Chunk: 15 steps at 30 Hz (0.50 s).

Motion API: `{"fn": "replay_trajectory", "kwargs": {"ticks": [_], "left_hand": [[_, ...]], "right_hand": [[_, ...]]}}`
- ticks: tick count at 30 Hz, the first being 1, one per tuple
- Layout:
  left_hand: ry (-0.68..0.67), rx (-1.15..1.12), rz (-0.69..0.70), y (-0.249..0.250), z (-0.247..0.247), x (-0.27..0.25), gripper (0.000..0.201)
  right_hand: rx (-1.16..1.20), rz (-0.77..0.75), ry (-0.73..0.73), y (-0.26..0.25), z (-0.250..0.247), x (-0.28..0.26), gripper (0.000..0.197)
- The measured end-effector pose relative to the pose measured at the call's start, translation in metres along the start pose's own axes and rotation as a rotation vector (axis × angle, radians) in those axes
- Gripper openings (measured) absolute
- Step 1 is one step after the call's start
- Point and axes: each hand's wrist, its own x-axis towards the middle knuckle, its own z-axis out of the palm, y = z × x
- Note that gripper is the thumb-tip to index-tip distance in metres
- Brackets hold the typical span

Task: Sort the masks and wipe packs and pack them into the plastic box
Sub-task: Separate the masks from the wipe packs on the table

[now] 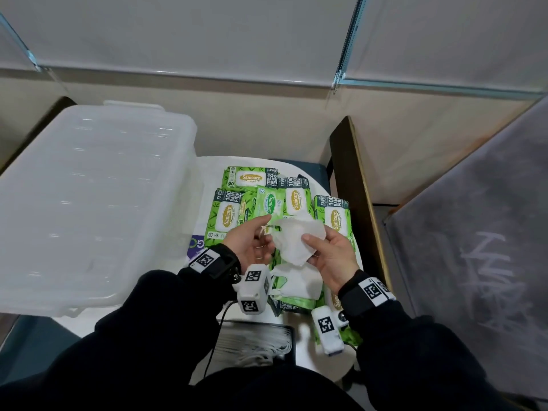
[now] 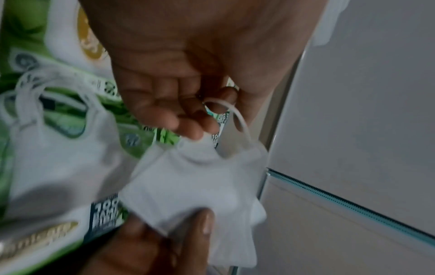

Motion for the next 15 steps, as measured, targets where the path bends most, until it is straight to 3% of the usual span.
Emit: {"fn": "replay_trajectory", "kwargs": {"ticks": [2,4,6,8,11,13,15], "left_hand": [[0.035,0.044,0.01,0.005,-0.011,0.001,0.043],[0.066,0.079,0.044,0.01,-0.014,-0.002,0.035],[0.124,0.244,0.176,0.013,-0.012,-0.007,0.037],[0.148,0.462,0.407,0.012,-0.003,-0.013,0.046],[-0.061,0.717,0.633,0.005,0.015,-0.017,0.061],[-0.17,0.944,0.686,0.0,0.024,-0.013,0.072],[-0.187,1.074,0.709,-0.002,0.029,-0.007,0.064]], "right_hand": [[-0.017,0.034,-0.003,-0.003,-0.005,0.003,0.03],[-0.029,0.062,0.023,-0.005,-0.008,0.006,0.033],[-0.017,0.059,0.041,-0.006,-0.01,0.009,0.037],[-0.083,0.032,0.031,-0.01,-0.012,0.011,0.042],[-0.198,0.0,-0.036,-0.019,-0.012,0.01,0.046],[-0.212,-0.002,-0.097,-0.024,-0.009,0.006,0.048],[-0.224,-0.016,-0.13,-0.029,-0.009,0.003,0.046]]}}
